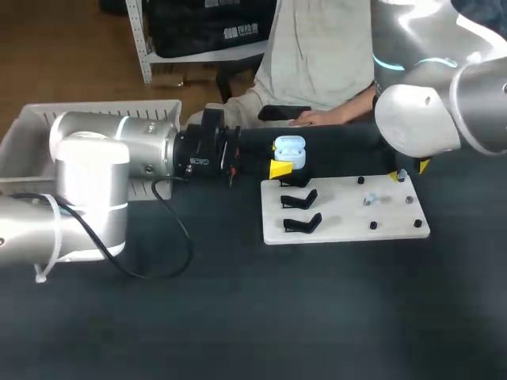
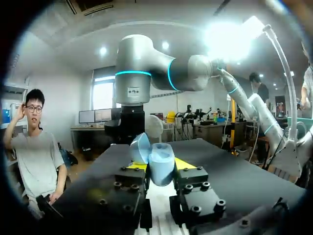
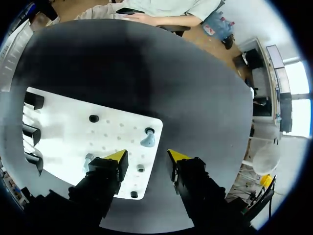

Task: Pick up each earbud case from the left stands, insert the matching earbuds, close the lid, and place the case in the box.

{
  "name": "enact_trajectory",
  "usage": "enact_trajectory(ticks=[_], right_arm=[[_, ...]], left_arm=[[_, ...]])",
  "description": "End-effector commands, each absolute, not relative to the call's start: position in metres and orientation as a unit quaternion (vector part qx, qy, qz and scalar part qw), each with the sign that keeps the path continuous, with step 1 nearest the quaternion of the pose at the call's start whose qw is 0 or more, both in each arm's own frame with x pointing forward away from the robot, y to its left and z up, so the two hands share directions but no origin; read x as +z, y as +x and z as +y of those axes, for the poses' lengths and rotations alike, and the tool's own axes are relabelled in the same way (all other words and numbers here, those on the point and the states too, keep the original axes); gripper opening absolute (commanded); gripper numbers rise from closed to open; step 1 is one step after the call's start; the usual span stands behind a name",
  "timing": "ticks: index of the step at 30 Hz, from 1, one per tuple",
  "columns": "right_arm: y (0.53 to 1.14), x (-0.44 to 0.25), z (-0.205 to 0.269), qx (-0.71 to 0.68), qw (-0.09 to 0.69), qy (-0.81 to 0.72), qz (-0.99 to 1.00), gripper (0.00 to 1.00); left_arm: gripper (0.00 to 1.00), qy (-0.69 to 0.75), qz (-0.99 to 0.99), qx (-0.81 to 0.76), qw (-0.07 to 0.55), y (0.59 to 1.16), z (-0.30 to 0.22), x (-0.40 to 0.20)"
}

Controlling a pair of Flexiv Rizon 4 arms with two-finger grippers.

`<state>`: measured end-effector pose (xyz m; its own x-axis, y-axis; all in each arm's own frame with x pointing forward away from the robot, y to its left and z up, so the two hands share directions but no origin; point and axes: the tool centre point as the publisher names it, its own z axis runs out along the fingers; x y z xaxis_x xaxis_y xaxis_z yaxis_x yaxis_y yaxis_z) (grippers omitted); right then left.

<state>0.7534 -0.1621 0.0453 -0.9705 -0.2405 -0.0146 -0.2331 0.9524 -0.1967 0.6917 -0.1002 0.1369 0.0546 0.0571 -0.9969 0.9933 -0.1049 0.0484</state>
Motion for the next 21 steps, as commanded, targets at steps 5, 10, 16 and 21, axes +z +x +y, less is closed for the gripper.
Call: enact_trajectory(ticks=[5,10,16,21], right_arm=[[0.76,0.036,-0.162,-0.099,0.025,-0.116,0.988,0.49],[0.763,0.033,-0.162,-0.099,0.028,-0.113,0.988,0.48],[0.767,0.03,-0.163,-0.101,0.031,-0.112,0.988,0.44],[0.768,0.027,-0.164,-0.102,0.029,-0.112,0.988,0.42]], left_arm=[[0.0,0.552,0.474,-0.496,0.473,0.691,-0.1,0.136],[0.0,0.552,0.474,-0.496,0.473,0.691,-0.1,0.136],[0.0,0.552,0.474,-0.496,0.473,0.691,-0.1,0.136],[0.0,0.552,0.474,-0.496,0.473,0.691,-0.1,0.136]])
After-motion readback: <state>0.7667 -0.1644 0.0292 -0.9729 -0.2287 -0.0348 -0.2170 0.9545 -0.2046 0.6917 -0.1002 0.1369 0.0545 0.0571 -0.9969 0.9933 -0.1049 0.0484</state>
